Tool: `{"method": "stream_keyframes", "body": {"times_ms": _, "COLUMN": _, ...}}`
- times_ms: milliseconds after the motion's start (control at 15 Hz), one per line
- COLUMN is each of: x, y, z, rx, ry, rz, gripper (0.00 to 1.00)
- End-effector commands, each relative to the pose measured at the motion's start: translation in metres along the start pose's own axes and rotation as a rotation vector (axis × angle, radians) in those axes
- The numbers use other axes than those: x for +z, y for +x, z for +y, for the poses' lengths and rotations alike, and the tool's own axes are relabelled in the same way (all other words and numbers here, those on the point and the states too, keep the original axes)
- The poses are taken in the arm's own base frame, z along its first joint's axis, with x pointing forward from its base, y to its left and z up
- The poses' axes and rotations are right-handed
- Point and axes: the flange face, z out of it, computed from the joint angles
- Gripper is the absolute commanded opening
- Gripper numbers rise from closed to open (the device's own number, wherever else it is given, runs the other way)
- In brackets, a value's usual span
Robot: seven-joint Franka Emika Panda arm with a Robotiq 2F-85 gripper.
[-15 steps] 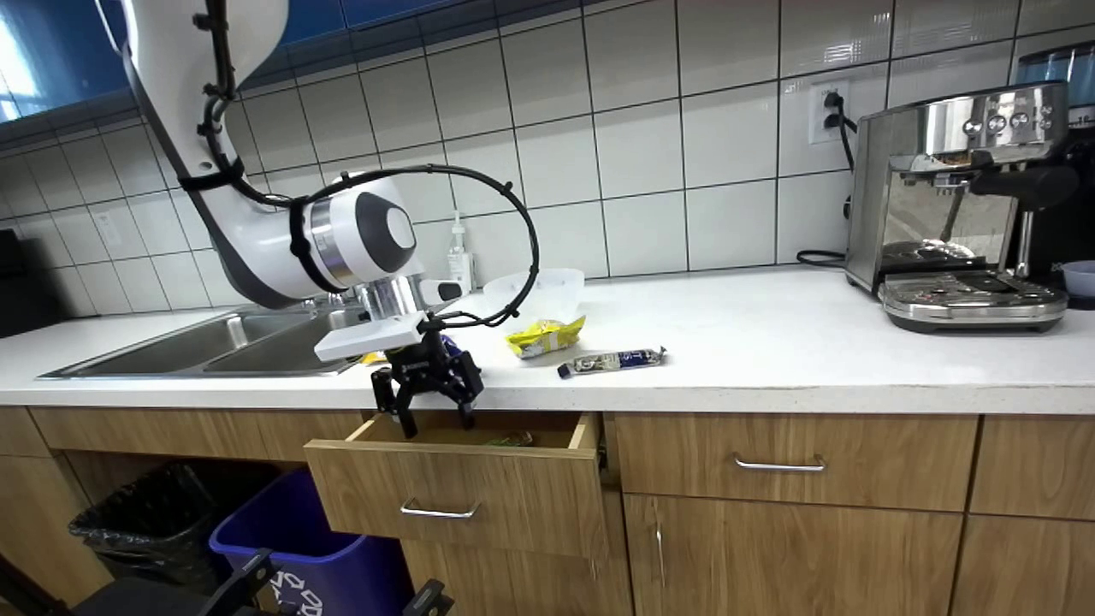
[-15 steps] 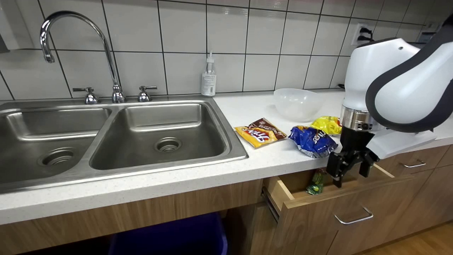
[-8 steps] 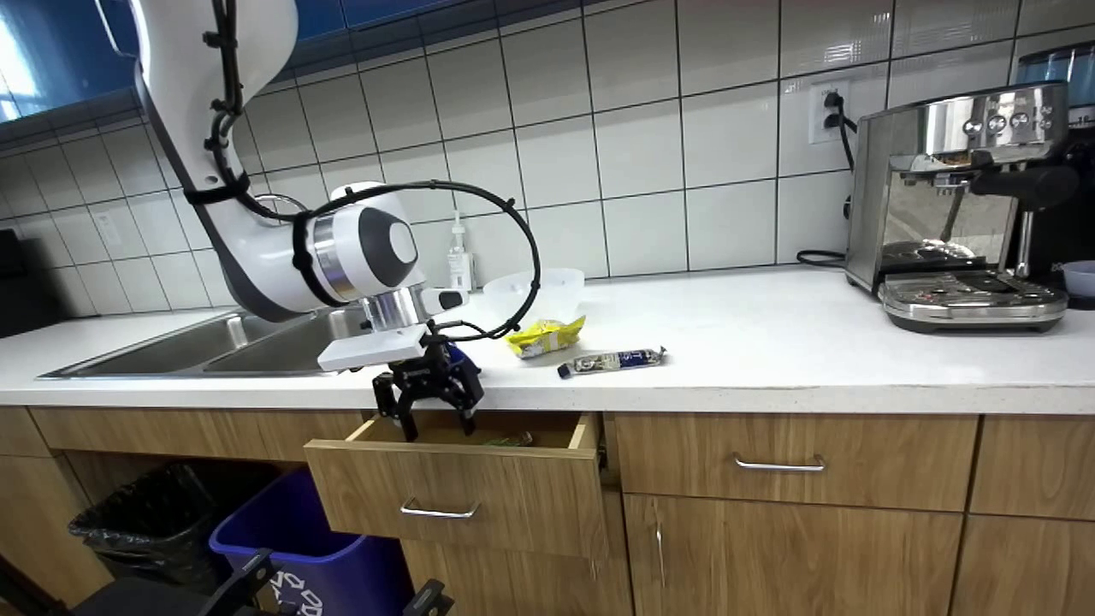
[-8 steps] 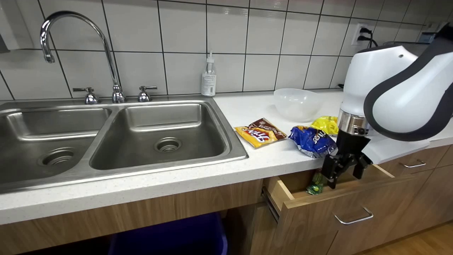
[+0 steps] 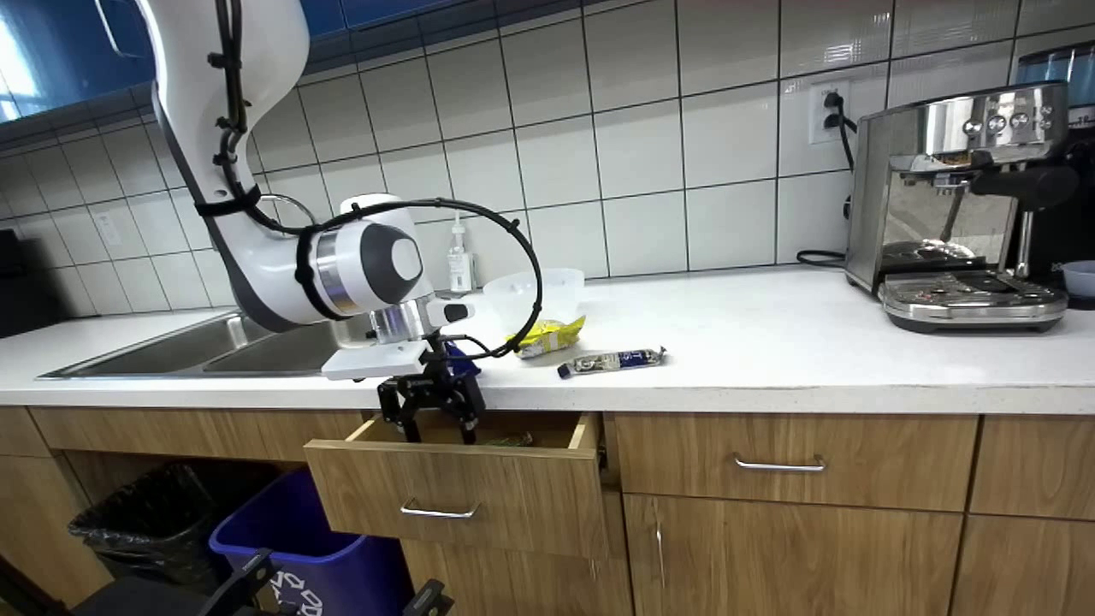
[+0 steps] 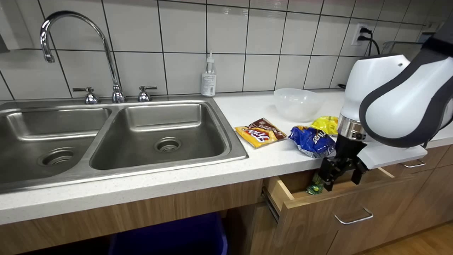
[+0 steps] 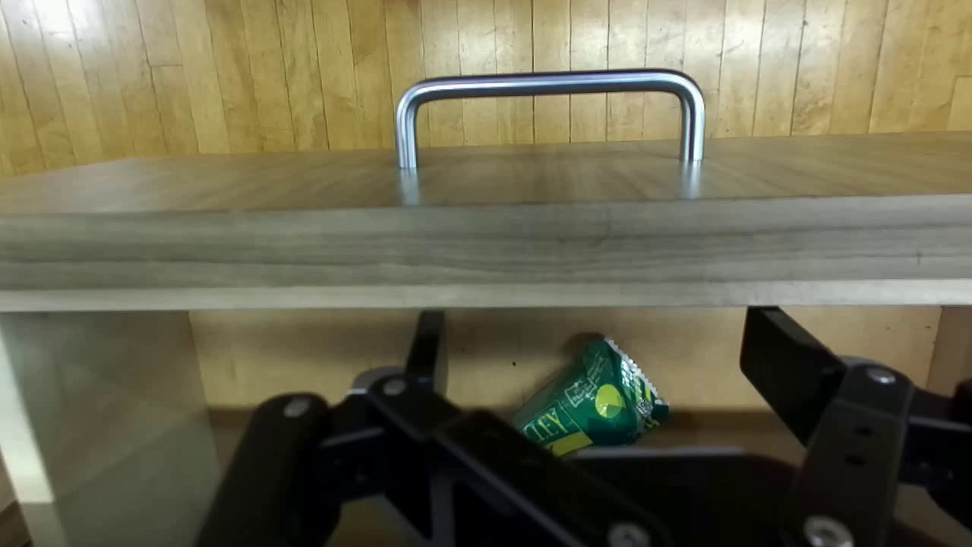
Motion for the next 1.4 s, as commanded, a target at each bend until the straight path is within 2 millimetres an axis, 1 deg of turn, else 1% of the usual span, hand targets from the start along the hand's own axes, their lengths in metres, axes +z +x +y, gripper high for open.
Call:
{"method": "stream_keyframes", "body": {"times_ms": 0, "x": 0.0, "y": -0.002, "z": 0.0, "rx": -0.002, "ry": 0.002, "rz": -0.01, "gripper": 1.0}}
{"method": "stream_keyframes", "body": {"times_ms": 333, "x": 0.001, "y": -0.008, "z": -0.002, "rx": 0.012, "ry": 0.008, "rz": -0.041, "gripper": 1.0}}
{"method": "stream_keyframes", "body": {"times_ms": 600, "x": 0.003, "y": -0.014, "z": 0.001, "rx": 0.041, "ry": 0.02, "rz": -0.056, "gripper": 1.0}}
{"method": "stream_keyframes", "body": {"times_ms": 1133, "x": 0.003, "y": -0.041, "z": 0.001, "rx": 0.093, "ry": 0.027, "rz": -0.105, "gripper": 1.0}}
{"method": "stream_keyframes", "body": {"times_ms": 1333, "x": 0.007, "y": -0.055, "z": 0.001, "rx": 0.096, "ry": 0.024, "rz": -0.129, "gripper": 1.0}}
